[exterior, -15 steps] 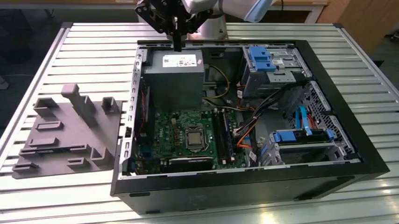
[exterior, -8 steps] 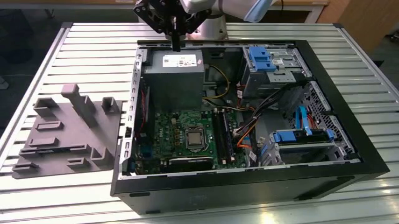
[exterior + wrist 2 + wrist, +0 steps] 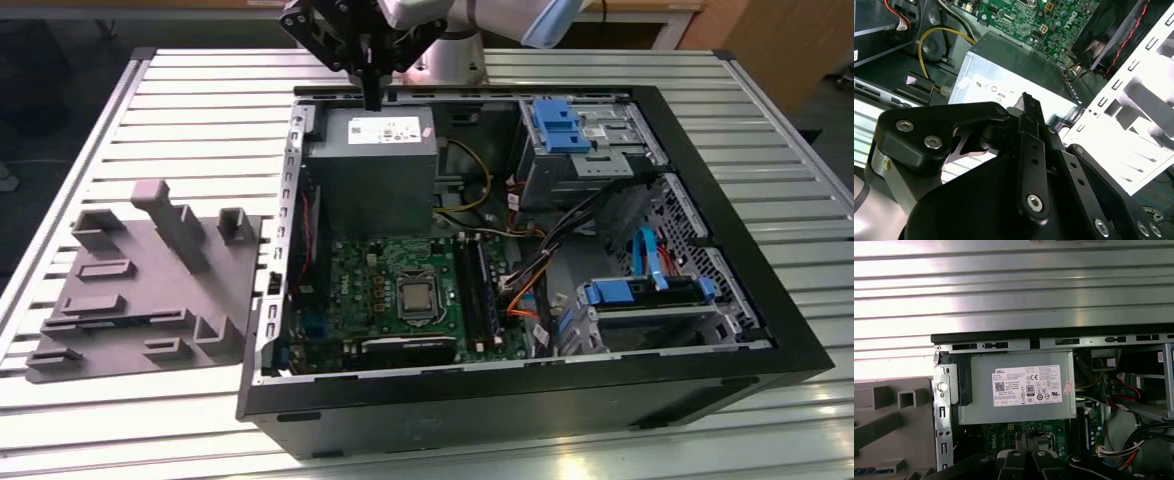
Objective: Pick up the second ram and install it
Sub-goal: 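Reach for the second ram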
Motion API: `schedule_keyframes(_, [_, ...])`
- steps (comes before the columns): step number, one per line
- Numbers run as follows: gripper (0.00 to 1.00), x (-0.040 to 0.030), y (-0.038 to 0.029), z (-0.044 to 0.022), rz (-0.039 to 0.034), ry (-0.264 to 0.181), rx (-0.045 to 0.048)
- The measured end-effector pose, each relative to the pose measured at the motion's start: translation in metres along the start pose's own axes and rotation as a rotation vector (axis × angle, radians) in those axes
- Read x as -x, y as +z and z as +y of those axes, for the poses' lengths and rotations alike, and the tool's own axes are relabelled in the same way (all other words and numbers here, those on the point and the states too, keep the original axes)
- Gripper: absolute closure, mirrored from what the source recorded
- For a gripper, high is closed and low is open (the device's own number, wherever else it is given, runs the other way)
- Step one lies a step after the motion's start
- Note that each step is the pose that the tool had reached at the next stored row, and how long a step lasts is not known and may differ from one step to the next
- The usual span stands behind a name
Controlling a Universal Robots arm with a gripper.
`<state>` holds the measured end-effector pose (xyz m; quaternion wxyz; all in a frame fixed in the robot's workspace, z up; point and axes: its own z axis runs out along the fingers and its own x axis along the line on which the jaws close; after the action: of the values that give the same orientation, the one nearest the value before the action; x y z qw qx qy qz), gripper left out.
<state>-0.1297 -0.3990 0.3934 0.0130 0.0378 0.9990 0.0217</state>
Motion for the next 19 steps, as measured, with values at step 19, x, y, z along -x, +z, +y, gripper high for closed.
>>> schedule_keyframes(19, [0.89, -0.0126, -0.0003, -0.0009, 0.0, 0.0, 0.0001])
